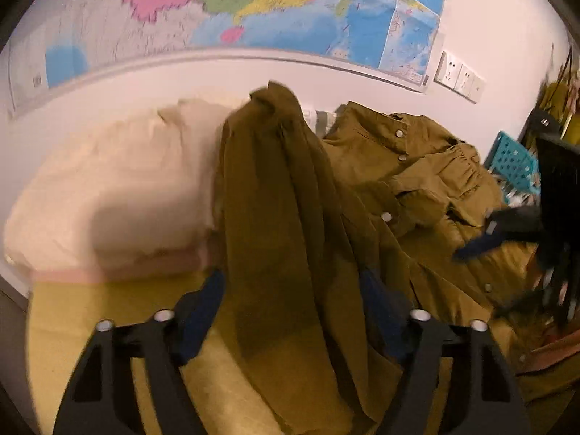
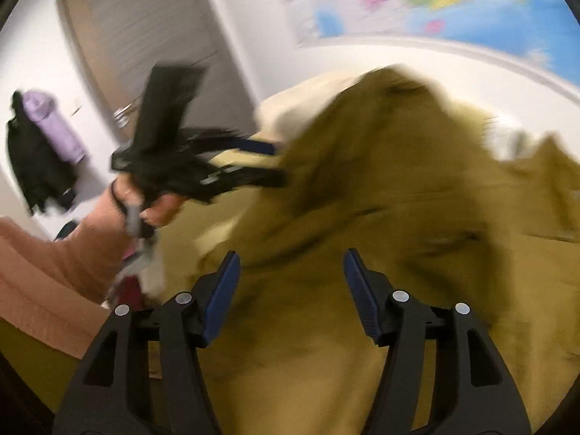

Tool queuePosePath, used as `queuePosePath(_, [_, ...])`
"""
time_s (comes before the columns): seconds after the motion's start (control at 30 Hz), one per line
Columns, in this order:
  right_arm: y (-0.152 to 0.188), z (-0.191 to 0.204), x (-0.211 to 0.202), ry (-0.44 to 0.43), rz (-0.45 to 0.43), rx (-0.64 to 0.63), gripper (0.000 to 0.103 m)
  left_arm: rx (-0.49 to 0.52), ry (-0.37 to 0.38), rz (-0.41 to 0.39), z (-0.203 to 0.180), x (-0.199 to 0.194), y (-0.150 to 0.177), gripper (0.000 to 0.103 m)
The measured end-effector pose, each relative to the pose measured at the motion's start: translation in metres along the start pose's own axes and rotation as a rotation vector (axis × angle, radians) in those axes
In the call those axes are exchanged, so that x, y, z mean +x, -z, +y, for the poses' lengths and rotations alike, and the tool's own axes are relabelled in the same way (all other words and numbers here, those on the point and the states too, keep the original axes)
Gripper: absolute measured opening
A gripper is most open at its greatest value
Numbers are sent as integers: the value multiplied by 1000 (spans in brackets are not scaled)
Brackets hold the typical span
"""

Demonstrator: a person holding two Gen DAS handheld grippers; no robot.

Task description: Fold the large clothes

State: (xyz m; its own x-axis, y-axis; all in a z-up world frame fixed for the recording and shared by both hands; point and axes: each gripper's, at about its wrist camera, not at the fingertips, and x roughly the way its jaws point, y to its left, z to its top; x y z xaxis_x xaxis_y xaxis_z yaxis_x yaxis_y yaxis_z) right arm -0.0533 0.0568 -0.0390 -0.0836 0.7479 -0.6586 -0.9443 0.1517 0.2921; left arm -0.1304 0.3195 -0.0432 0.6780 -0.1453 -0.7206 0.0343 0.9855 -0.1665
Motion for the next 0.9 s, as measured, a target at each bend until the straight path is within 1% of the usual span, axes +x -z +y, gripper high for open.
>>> queuePosePath(0.03, [-1,4,9,-12,16,-3,59,-2,18,11,1,4,2,52])
queuePosePath(0.1, [-3,13,32,-54,58,19,59,-1,21,27,2,10,6,50])
queuePosePath(0.17, [-8,11,48,-71,68,70,59,-2,22,42,5,14,9,49])
queuePosePath(0.2, [-8,9,50,-63,67,83,59,-5,17,44,7,14,10,48])
queuePosePath(0.23, [-11,6,54,-36,59,94,59,-6,16,45,8,14,10,43])
queuePosePath(0.27, [-14,2,56,9,47,103,59,-7,14,46,10,16,10,38])
queuePosePath(0.3, [-13,2,55,44,41,109,59,-10,10,48,13,17,11,36])
queuePosePath(0.33, [-16,-4,56,68,37,135,59,-15,4,53,17,18,13,27])
queuePosePath(0.37, [-17,-10,56,67,35,155,59,-21,3,57,21,18,14,17])
queuePosePath(0.4, [-19,-16,59,64,32,188,59,-34,12,64,26,19,16,15])
queuePosePath(0.47, [-21,-22,67,82,42,220,59,-54,28,66,34,18,19,15])
queuePosePath(0.53, [-22,-24,79,94,59,225,62,-60,35,71,38,18,21,15])
queuePosePath(0.6, [-21,-21,90,108,68,220,64,-60,28,74,38,19,23,21])
queuePosePath(0.63, [-19,-18,92,109,63,223,64,-62,27,79,38,20,24,26])
queuePosePath(0.67, [-21,-17,91,101,53,234,64,-67,45,90,38,21,26,40])
queuePosePath(0.7, [-21,-17,87,87,40,240,62,-71,74,102,36,23,27,51])
queuePosePath(0.73, [-23,-15,85,75,25,241,61,-70,106,108,35,23,27,71])
queuePosePath(0.77, [-23,-11,79,62,10,231,61,-61,139,103,32,24,28,75])
queuePosePath(0.8, [-23,-10,73,63,6,217,61,-42,174,91,27,23,29,75])
queuePosePath(0.83, [-24,-8,70,71,4,209,60,-32,190,87,25,24,29,69])
queuePosePath(0.87, [-24,-7,67,81,9,204,60,-26,205,88,23,26,28,49])
queuePosePath(0.9, [-24,-8,66,75,9,203,60,-26,204,92,23,28,28,38])
